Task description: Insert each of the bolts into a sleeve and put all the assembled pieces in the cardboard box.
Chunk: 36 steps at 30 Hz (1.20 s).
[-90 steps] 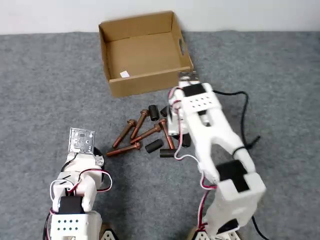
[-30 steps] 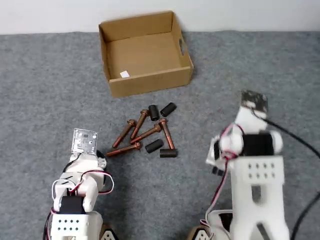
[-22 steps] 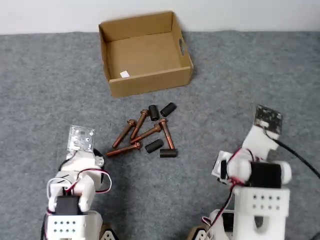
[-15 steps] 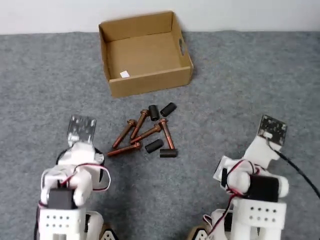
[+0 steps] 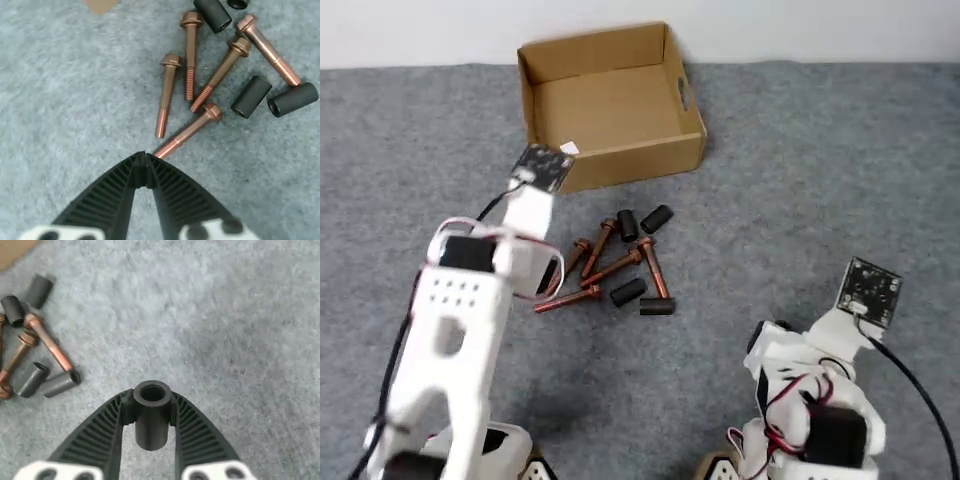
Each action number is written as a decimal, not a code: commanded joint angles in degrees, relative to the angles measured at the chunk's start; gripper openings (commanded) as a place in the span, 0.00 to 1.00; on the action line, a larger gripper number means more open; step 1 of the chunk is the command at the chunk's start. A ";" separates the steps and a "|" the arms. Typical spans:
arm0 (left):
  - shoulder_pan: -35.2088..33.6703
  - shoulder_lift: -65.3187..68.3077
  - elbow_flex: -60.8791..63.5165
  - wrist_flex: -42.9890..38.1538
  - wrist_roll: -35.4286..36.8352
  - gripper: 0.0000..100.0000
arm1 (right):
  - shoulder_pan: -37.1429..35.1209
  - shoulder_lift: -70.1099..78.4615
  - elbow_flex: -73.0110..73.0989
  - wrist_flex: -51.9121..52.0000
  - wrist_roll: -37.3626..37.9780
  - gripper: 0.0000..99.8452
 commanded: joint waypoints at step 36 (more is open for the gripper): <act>1.41 57.49 -41.98 -0.26 -4.75 0.09 | 0.40 -5.32 1.49 -2.51 -0.09 0.01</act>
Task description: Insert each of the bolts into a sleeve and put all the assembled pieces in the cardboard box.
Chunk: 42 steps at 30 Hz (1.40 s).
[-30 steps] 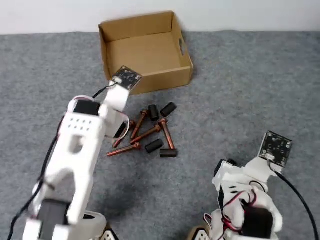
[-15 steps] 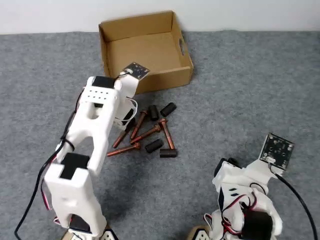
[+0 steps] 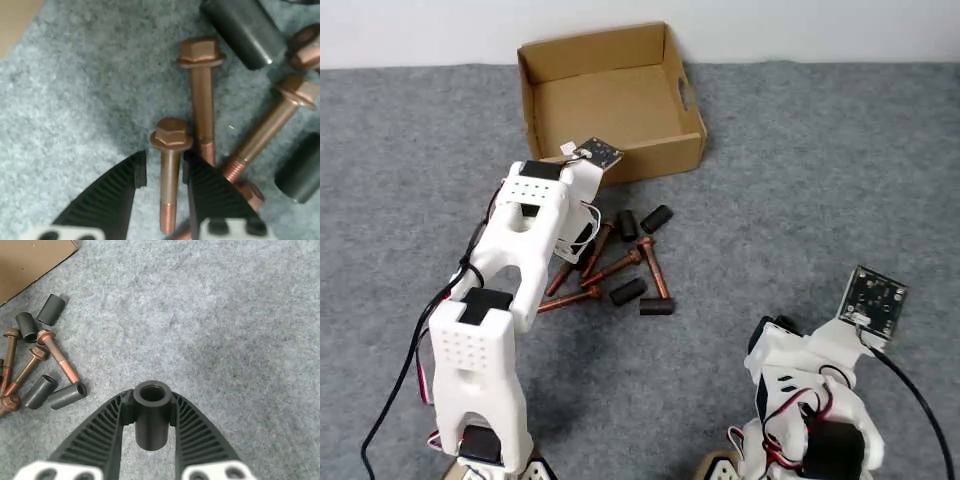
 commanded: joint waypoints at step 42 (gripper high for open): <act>-1.49 -77.01 33.01 0.88 11.60 0.00 | -9.54 -6.99 0.18 -1.63 -0.09 0.01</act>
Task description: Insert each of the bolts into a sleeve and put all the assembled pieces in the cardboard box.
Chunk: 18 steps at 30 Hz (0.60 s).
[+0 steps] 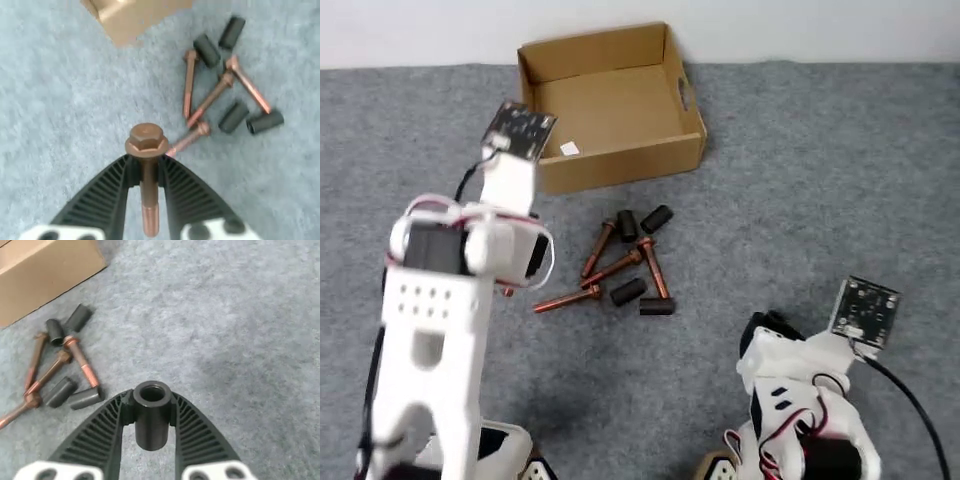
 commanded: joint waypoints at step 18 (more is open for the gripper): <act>2.29 -54.68 32.31 -27.34 27.08 0.00 | -32.84 -0.04 4.57 -19.21 10.81 0.01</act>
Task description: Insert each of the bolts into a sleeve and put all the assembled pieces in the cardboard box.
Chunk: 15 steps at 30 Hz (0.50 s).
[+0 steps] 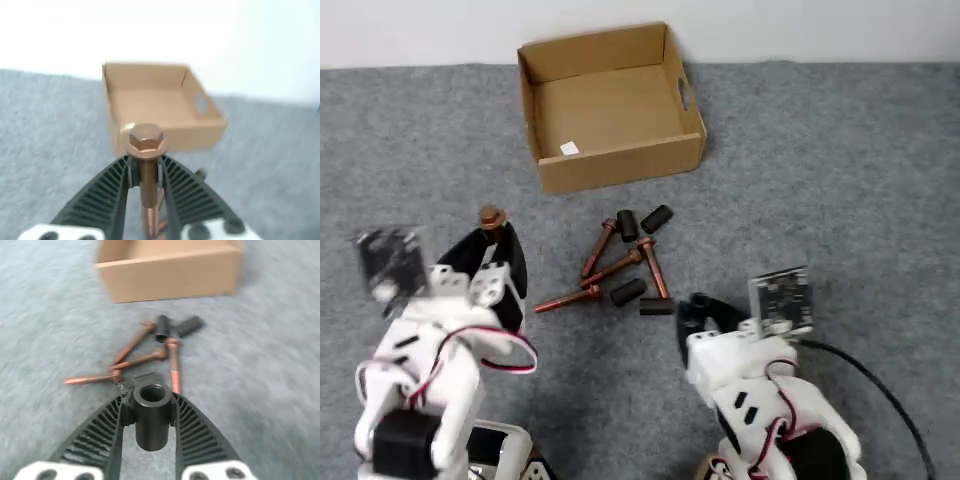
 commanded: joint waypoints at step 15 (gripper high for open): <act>26.81 -21.19 12.09 -3.78 11.43 0.00 | -19.91 -0.31 4.13 -8.84 7.56 0.01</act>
